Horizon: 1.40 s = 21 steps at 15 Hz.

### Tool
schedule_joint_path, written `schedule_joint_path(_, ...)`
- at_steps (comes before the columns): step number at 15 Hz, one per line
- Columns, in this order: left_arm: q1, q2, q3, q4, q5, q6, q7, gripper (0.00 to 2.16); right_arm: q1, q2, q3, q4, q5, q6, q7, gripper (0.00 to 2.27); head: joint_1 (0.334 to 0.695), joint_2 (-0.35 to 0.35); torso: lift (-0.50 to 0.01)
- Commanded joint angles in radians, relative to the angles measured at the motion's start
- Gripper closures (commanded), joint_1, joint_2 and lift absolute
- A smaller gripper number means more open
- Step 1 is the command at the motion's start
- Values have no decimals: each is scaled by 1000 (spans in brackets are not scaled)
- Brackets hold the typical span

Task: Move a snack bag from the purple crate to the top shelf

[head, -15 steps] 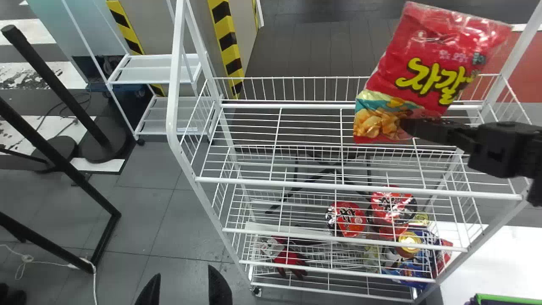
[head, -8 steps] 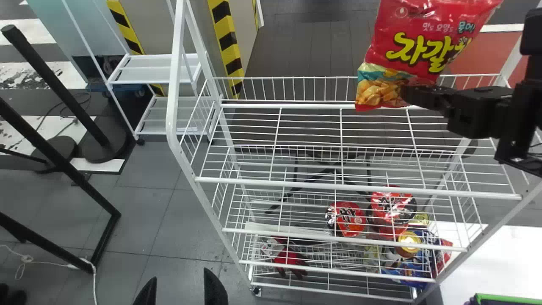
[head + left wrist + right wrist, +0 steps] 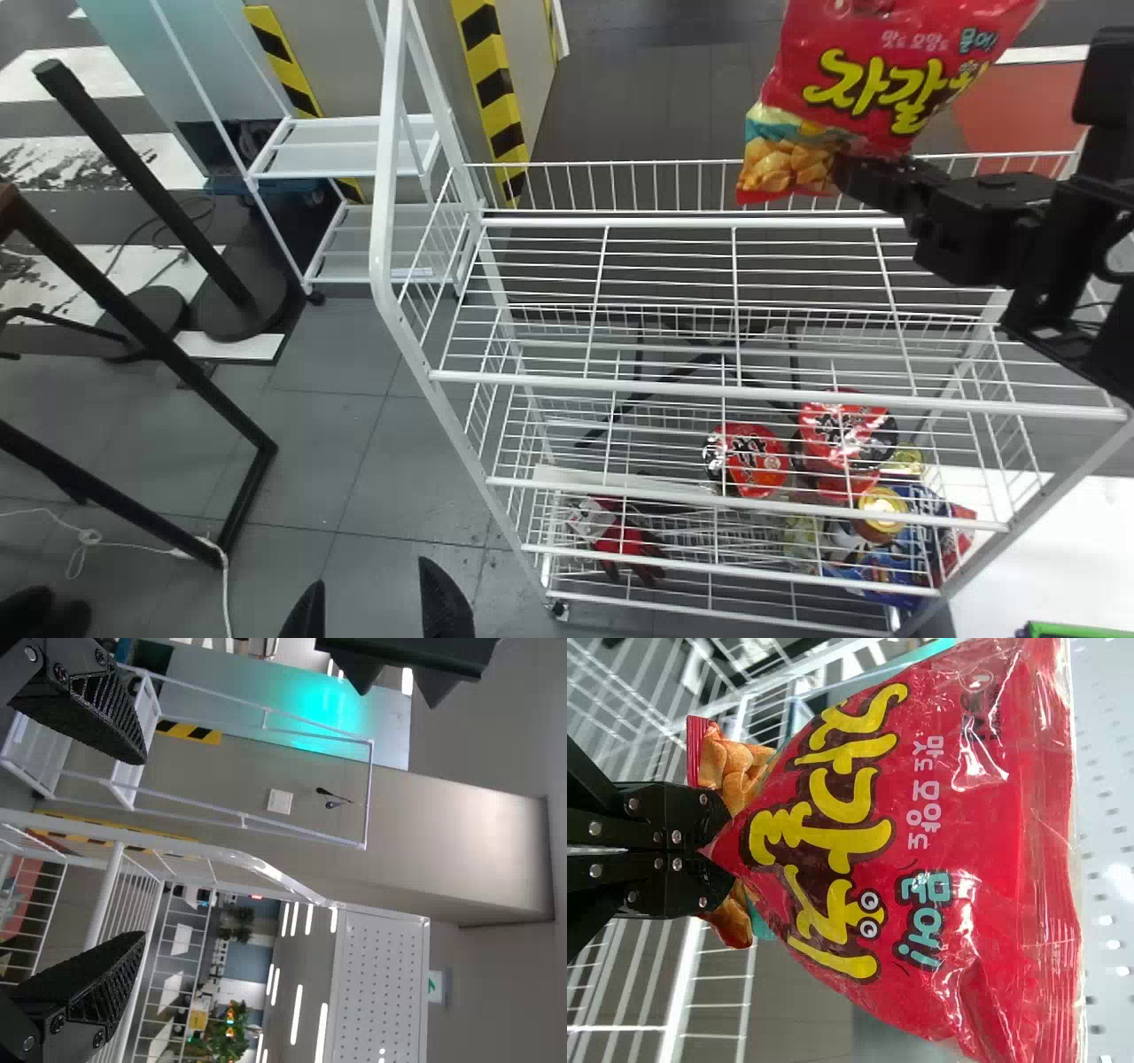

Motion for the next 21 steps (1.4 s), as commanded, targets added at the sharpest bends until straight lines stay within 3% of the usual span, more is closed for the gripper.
schedule_joint_path(1, -1, 0, -1, 6, 1, -13, 1, 124, 9, 18, 21, 42, 3, -72, -1, 1686, 695, 201, 0)
schedule_joint_path(12, -1, 0, 1, 35, 1, -59, 0, 124, -29, 26, 161, 354, -8, -370, -27, 1686, 695, 286, 0)
schedule_joint_path(17, -5, 1, 13, 38, 2, -59, 0, 124, -95, 64, 191, 478, -28, -410, -27, 1686, 695, 314, 0)
schedule_joint_path(21, -11, 7, 18, 40, 19, -59, -5, 124, -149, 70, 245, 584, -28, -437, -81, 1686, 695, 337, 0)
